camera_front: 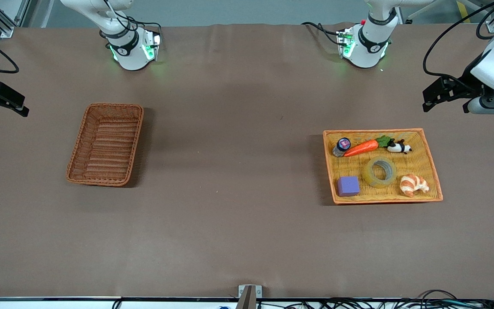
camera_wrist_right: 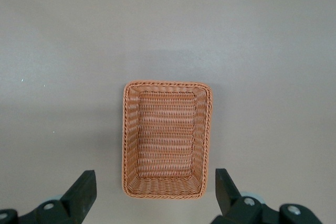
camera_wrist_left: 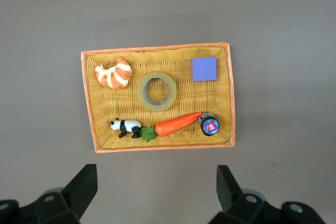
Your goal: Move tape to another basket
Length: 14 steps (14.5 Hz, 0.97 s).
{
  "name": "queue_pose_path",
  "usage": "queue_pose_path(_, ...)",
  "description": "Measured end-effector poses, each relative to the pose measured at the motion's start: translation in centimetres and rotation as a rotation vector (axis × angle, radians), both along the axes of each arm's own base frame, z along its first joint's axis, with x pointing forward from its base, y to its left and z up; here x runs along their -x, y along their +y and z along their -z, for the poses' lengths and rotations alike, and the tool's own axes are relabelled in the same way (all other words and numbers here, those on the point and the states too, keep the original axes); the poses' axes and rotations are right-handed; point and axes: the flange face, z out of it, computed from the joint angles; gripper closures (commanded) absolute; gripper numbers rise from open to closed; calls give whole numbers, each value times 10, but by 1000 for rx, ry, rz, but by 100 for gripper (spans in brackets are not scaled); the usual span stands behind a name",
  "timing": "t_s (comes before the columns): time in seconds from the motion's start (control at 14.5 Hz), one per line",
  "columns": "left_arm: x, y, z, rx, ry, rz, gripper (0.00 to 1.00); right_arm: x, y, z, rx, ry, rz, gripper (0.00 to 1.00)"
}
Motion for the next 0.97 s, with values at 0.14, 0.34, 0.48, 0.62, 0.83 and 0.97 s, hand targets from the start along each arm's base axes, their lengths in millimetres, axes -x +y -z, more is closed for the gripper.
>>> queue_pose_path(0.14,0,0,0,0,1,0,0,0,0,0,0,0,0,0)
queue_pose_path(0.34,-1,0,2,0,3,-1,0,0,0,0,0,0,1,0)
queue_pose_path(0.48,-5,1,4,0,5,-17,0,0,-1,0,0,0,1,0)
queue_pose_path(0.62,-12,12,10,-1,16,-54,2,0,-1,0,-1,0,2,0)
queue_pose_path(0.83,-28,40,36,-18,60,-101,0,0,-1,0,-1,-2,2,0)
queue_pose_path(0.97,-43,44,68,-72,110,-98,0,0,-1,0,-2,-3,2,0)
